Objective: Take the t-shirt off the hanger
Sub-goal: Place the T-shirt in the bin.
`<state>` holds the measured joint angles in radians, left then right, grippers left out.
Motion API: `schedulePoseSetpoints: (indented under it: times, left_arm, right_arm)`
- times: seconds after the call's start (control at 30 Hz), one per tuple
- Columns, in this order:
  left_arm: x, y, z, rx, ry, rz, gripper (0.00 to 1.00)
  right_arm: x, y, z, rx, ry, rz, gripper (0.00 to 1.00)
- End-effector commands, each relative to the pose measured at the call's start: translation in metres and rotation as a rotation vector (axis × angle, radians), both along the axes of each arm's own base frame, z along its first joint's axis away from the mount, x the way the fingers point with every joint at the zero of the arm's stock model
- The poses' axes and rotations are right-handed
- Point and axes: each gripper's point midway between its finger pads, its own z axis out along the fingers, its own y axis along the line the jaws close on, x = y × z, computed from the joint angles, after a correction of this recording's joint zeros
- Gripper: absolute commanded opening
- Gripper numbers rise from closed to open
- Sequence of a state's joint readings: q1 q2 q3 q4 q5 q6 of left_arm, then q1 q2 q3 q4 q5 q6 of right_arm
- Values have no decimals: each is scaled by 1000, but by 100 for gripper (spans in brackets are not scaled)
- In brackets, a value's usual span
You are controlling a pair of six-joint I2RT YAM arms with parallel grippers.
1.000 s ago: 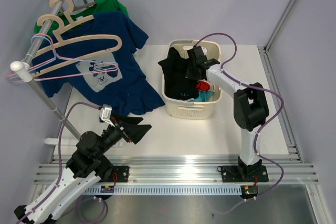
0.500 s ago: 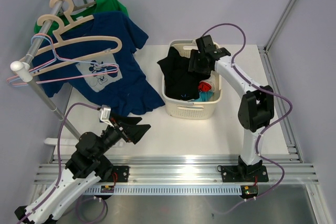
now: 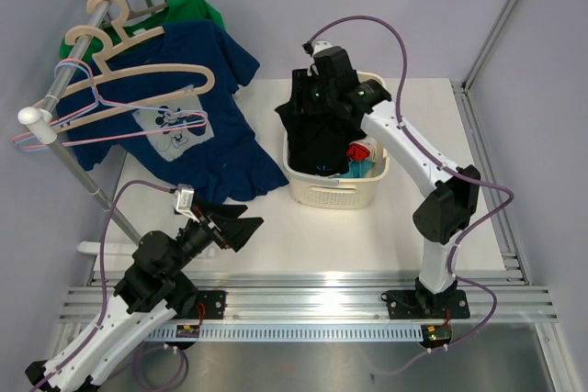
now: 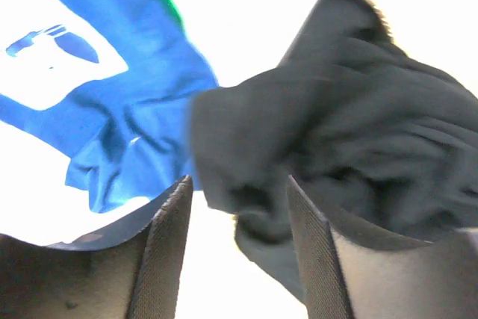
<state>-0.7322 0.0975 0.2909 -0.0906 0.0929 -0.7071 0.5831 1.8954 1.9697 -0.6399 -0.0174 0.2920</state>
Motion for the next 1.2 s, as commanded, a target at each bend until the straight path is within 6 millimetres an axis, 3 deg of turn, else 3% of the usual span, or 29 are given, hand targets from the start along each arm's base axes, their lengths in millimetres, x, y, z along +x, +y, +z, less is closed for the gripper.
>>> schedulePoseSetpoints:
  times: [0.0,0.2,0.53,0.83,0.93,0.97,1.0,1.03,1.13,1.17]
  left_arm:
    - [1,6,19,-28,-51,30,99]
    - [1,6,18,-23,-51,30,99]
    - [1,8,18,-21,-52,36,99]
    - [0,10,19,-22,-57,43,99]
    - [0,10,19,-24,-57,43,99]
    - [0,10,19,-23,-56,43,99]
    - [0,10,19,-25,-57,44,99]
    - [0,10,19,-23,-56,43,99]
    - [0,10,19,-24,-58,46,99]
    - [0,11,19,-24,-58,46,99]
  right_arm:
    - [8,17,6,-52,-83,48,57]
    - [1,41,-3,-133,-112,94,58]
    - [10,56,-25,-335,-157,42,60]
    - [18,46,-41,-416,-159,-10,52]
    - [21,41,-43,-443,-165,-27,34]
    - [21,40,-43,-449,-166,-35,15]
    - [23,36,-41,-457,-174,-56,4]
    - [24,34,-40,-463,-178,-70,0]
    - [24,31,-28,-440,-211,-91,0]
    - [24,31,-16,-415,-236,-98,0]
